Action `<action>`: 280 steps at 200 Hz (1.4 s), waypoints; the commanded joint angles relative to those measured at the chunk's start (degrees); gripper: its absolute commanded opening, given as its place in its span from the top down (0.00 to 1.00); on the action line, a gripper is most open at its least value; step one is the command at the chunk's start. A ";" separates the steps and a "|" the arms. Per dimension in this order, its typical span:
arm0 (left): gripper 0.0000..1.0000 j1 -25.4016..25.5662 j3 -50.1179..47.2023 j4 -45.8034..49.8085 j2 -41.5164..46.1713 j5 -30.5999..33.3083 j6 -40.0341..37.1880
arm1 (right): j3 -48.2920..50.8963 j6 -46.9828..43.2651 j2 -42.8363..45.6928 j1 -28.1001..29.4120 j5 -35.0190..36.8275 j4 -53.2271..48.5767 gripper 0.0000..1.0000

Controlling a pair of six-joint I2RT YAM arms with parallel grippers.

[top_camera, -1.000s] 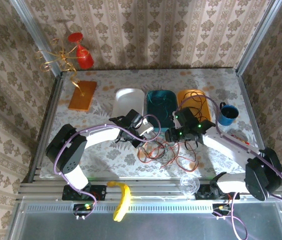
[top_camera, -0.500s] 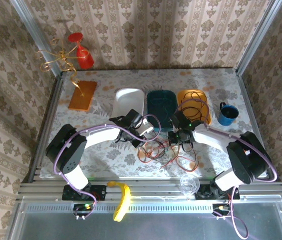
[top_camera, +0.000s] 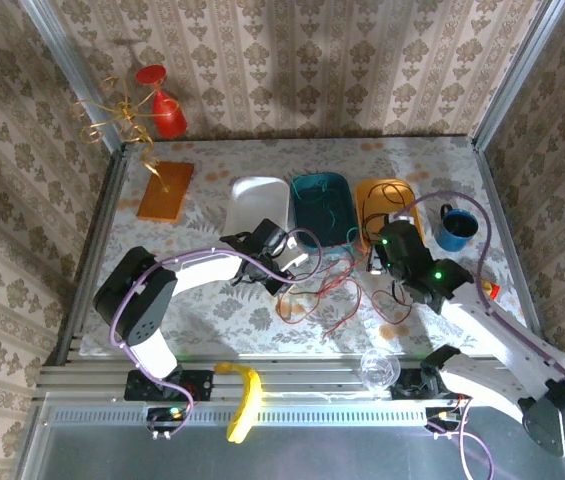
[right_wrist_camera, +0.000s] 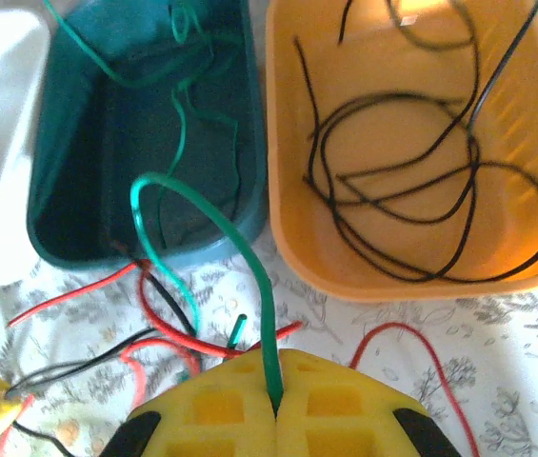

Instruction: Untangle the cables

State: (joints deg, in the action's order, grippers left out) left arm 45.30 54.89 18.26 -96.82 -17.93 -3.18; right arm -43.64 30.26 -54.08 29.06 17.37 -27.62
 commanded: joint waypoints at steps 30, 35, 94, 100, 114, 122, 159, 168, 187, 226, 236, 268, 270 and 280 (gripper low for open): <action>1.00 -0.17 -0.54 0.02 -1.21 0.09 -0.07 | -0.15 2.00 5.21 -0.85 6.38 -1.57 1.00; 1.00 -0.13 -0.50 0.00 -1.18 0.01 -0.07 | 0.08 1.99 5.39 -0.85 6.15 -1.48 1.00; 1.00 -0.12 -0.75 -0.33 -0.40 0.00 -0.51 | 6.30 -4.80 11.16 1.80 -14.37 -0.68 1.00; 1.00 -0.17 -0.67 -0.48 -0.32 0.00 -0.60 | 6.98 -5.50 11.96 2.92 -16.01 -1.54 1.00; 1.00 -0.25 -0.45 -0.64 -0.22 -0.08 -0.77 | 8.88 -6.23 11.98 5.21 -18.34 -2.79 1.00; 1.00 -0.26 -0.26 -0.60 -0.29 -0.17 -0.85 | 10.07 -5.42 10.12 6.09 -18.29 -4.57 1.00; 1.00 -0.21 1.53 -0.02 -0.58 0.00 -1.26 | 8.66 1.38 -6.68 6.53 -13.49 -5.30 1.00; 1.00 -0.15 1.68 -0.05 -0.03 0.00 -1.36 | 9.02 1.92 -7.06 6.54 -14.57 -2.64 1.00; 0.83 -0.04 1.66 -0.57 1.63 0.26 -1.86 | 9.84 0.71 -5.06 6.54 -15.96 2.50 1.00; 0.27 2.49 4.56 1.23 4.35 0.86 -5.61 | 8.08 0.57 -5.65 6.10 -14.09 1.93 1.00; 0.23 3.76 6.44 2.34 4.27 1.93 -6.50 | 7.13 0.67 -7.00 6.10 -13.58 1.53 1.00; 0.19 6.97 11.84 4.05 3.09 2.94 -8.82 | 1.94 0.72 -11.66 4.73 -14.88 0.84 1.00; 0.19 7.17 12.17 4.28 2.92 2.98 -9.07 | 1.55 0.64 -12.01 4.59 -15.10 0.66 1.00; 0.19 8.33 13.59 5.48 2.33 3.88 -10.49 | -1.10 0.63 -13.67 4.15 -15.26 -1.16 1.00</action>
State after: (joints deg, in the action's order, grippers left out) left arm 51.64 64.97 19.81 -94.83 -15.94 -9.23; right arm -39.07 30.24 -64.93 34.37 2.59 -26.87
